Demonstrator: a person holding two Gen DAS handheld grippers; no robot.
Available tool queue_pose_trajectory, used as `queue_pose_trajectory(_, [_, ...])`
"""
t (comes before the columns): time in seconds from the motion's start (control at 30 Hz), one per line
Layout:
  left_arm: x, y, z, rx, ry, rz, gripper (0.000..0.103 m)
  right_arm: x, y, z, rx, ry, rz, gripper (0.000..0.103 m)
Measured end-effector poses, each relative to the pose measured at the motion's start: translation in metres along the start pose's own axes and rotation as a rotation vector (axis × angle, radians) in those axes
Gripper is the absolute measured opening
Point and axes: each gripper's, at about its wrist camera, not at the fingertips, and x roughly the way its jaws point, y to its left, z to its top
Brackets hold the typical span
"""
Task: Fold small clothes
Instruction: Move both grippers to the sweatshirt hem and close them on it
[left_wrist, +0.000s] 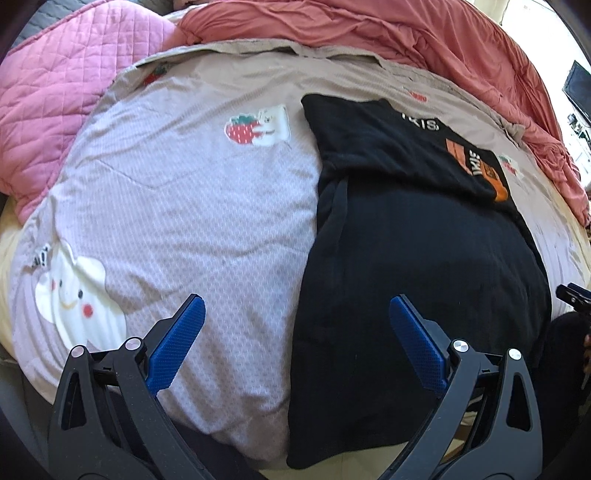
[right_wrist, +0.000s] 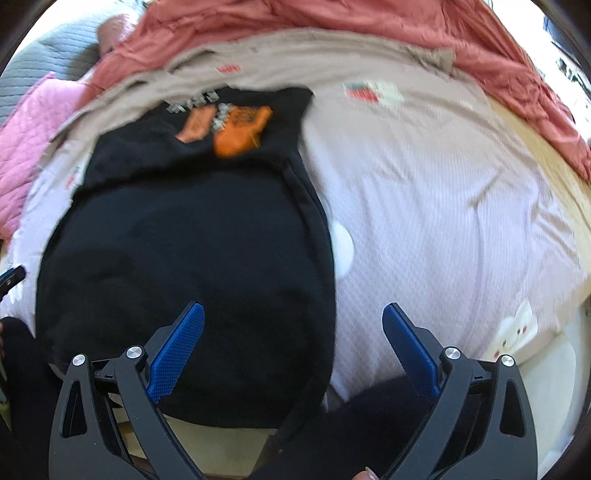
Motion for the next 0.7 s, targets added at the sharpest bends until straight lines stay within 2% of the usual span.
queue_pose_trajectory(0.2, [0.005, -0.003, -0.010, 0.011, 0.034, -0.016, 0.094, 0.024, -0.005, -0.003, 0.032, 0.108, -0.011, 0.095])
queue_pose_trajectory(0.4, [0.011, -0.003, -0.015, 0.010, 0.063, -0.012, 0.093, 0.040, -0.008, -0.006, 0.050, 0.186, 0.019, 0.066])
queue_pose_trajectory(0.47, [0.014, -0.003, -0.016, 0.008, 0.077, -0.016, 0.088, 0.037, -0.004, -0.007, 0.032, 0.171, 0.045, 0.043])
queue_pose_trajectory(0.5, [0.016, -0.002, -0.017, 0.004, 0.085, -0.025, 0.087, 0.034, -0.002, -0.007, 0.022, 0.160, 0.051, 0.039])
queue_pose_trajectory(0.53, [0.017, -0.001, -0.017, 0.000, 0.093, -0.036, 0.086, 0.032, -0.001, -0.007, 0.016, 0.152, 0.055, 0.029])
queue_pose_trajectory(0.57, [0.019, -0.001, -0.018, -0.007, 0.100, -0.053, 0.083, 0.030, -0.001, -0.008, 0.015, 0.143, 0.072, 0.020])
queue_pose_trajectory(0.6, [0.020, 0.000, -0.018, -0.012, 0.104, -0.066, 0.080, 0.028, -0.002, -0.008, 0.018, 0.136, 0.087, 0.018])
queue_pose_trajectory(0.7, [0.020, -0.001, -0.020, -0.016, 0.107, -0.093, 0.059, 0.020, -0.008, -0.008, 0.048, 0.098, 0.171, 0.012])
